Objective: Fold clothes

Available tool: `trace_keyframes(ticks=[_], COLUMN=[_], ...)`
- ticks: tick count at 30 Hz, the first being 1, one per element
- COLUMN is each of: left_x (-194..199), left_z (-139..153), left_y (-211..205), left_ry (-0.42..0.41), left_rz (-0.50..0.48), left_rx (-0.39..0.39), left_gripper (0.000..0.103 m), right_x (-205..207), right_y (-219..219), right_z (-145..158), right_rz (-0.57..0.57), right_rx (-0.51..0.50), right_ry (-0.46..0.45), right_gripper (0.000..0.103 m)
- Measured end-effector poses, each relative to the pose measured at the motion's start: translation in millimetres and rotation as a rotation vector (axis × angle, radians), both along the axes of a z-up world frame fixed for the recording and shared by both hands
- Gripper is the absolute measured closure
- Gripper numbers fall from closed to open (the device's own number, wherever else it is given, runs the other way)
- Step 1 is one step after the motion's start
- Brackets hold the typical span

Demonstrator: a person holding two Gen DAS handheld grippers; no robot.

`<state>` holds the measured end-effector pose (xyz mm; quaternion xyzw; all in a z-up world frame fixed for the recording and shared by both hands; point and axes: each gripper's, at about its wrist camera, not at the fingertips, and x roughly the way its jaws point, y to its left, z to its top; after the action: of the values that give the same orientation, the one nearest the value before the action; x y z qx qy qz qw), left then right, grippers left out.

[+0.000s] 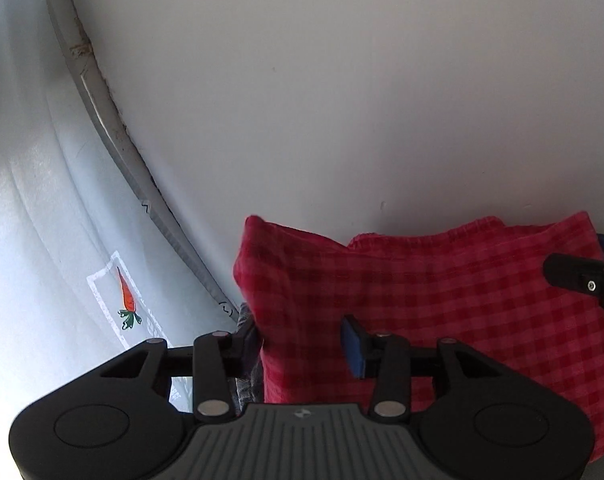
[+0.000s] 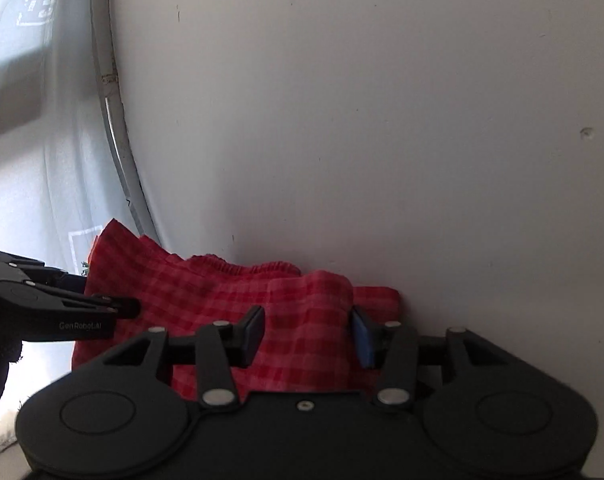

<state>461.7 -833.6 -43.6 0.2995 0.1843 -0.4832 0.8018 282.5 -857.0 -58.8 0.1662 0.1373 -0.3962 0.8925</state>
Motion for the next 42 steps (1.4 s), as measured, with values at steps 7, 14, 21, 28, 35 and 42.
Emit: trace_keyframes(ticks=[7,14,21,28,35,42], left_x=[50,49,-14,-116,-216,-279], left_z=[-42,-27,20,64,86,93], left_y=[5,43,145,274,398,500], left_ry=[0.261,0.267,0.220,0.145,0.054,0.055], left_rz=[0.214,0.289,0.410,0.578,0.857,1.007], left_rx=[-0.169,-0.262,-0.407,-0.527,-0.516,-0.490], left_gripper=[0.035,0.022,0.000,0.000,0.000,0.000], right_x=[2,-11,-42,-77,-105,-142], right_y=[-19,-17,17,78,157,264], right_z=[-35,-23,4,46,68,77], right_rz=[-0.029,-0.032,0.051,0.217,0.469,0.630], right_rx=[0.121,0.095,0.034,-0.032,-0.051,-0.104], right_ry=[0.079,0.114,0.085,0.032,0.039,0.037], right_gripper=[0.059,0.035,0.005,0.002,0.002,0.001])
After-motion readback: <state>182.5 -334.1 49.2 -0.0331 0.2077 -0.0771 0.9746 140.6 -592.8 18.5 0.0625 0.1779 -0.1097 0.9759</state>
